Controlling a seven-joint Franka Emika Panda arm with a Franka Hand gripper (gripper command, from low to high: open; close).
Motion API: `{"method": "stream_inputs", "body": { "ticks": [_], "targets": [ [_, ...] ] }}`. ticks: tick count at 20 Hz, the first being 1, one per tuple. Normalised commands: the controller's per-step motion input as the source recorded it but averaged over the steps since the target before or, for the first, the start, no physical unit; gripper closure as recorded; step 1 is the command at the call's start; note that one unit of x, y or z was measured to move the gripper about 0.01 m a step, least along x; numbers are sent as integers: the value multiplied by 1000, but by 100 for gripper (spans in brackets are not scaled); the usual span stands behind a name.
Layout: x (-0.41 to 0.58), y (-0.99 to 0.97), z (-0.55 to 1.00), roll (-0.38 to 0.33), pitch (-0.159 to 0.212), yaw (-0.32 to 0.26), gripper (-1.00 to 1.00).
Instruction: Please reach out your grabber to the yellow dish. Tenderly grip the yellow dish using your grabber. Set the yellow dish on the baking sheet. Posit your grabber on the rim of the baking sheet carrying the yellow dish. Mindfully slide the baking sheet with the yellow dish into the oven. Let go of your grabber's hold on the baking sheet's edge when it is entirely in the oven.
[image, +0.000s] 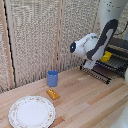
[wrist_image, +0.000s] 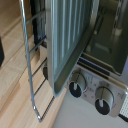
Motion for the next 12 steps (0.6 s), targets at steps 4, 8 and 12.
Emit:
{"method": "stream_inputs", "body": {
  "ticks": [4, 8, 12],
  "targets": [
    [-88, -389, -210, -1, 5, 63, -100],
    [-11, -471, -99, 7, 41, 86, 100],
    [-21, -379, 0, 15, 45, 85, 100]
  ]
}}
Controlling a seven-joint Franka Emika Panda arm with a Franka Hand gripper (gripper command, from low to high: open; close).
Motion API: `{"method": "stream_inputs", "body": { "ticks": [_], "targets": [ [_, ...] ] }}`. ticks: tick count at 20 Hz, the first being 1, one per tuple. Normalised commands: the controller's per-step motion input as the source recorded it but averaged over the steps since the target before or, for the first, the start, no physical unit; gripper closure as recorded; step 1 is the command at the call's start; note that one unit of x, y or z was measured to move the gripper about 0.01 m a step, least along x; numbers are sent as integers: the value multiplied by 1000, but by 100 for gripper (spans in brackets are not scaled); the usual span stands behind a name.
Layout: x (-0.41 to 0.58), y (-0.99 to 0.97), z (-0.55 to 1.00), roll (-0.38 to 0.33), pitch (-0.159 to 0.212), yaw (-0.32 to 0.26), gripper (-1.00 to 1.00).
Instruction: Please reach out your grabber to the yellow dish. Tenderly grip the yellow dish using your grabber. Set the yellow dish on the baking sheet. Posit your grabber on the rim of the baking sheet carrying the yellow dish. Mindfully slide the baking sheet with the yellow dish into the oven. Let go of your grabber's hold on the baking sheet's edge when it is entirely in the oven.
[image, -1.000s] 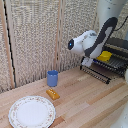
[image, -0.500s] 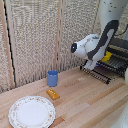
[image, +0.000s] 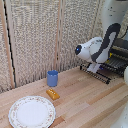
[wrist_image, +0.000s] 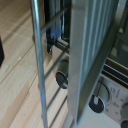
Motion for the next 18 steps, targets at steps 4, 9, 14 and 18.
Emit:
{"method": "stream_inputs", "body": {
  "ticks": [4, 9, 14, 18],
  "targets": [
    [-26, -293, 0, 8, 8, 39, 100],
    [-32, -118, 16, -2, 0, 0, 100],
    [-11, -124, 55, 1, 0, -11, 100],
    [-2, -279, 216, 51, 6, -13, 100]
  ]
}}
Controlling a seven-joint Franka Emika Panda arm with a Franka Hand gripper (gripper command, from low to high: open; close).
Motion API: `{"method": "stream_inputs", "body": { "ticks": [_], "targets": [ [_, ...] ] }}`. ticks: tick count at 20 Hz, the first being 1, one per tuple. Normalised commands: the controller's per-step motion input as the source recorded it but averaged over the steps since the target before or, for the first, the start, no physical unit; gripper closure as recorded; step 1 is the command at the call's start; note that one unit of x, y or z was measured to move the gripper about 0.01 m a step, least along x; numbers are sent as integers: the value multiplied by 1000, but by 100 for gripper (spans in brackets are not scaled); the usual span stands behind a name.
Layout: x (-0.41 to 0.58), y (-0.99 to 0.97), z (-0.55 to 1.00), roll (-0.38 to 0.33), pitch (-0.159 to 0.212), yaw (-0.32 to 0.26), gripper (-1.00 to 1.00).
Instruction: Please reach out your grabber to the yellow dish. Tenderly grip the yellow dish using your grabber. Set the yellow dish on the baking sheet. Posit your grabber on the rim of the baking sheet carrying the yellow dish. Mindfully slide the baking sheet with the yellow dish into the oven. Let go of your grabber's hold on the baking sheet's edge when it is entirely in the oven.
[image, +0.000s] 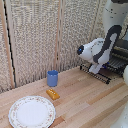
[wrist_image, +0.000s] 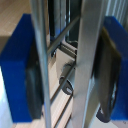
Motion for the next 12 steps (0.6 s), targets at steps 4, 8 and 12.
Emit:
{"method": "stream_inputs", "body": {
  "ticks": [4, 8, 12],
  "targets": [
    [11, -494, 538, 167, 65, 0, 100],
    [36, -513, 588, 183, 101, 4, 100],
    [88, -548, 667, 164, 71, 2, 100]
  ]
}}
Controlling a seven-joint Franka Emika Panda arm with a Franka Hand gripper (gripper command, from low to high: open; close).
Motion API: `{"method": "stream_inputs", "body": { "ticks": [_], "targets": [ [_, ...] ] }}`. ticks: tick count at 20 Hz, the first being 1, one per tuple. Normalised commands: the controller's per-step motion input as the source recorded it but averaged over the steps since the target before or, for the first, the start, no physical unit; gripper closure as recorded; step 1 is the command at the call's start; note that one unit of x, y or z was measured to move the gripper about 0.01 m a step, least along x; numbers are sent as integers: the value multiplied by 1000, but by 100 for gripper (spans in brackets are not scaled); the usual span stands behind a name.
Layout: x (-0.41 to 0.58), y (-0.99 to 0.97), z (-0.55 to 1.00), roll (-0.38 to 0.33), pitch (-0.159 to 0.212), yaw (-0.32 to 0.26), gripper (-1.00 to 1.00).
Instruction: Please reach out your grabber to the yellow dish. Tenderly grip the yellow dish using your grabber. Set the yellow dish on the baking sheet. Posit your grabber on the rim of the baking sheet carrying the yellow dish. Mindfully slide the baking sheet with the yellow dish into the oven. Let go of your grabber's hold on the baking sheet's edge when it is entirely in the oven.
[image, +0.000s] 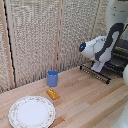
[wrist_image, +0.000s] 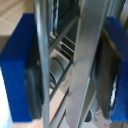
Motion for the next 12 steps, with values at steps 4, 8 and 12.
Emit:
{"method": "stream_inputs", "body": {
  "ticks": [4, 8, 12],
  "targets": [
    [132, -655, 708, 153, 26, 20, 100],
    [-2, -866, 678, 126, 18, 8, 100],
    [-104, -988, 524, 56, 5, 0, 100]
  ]
}}
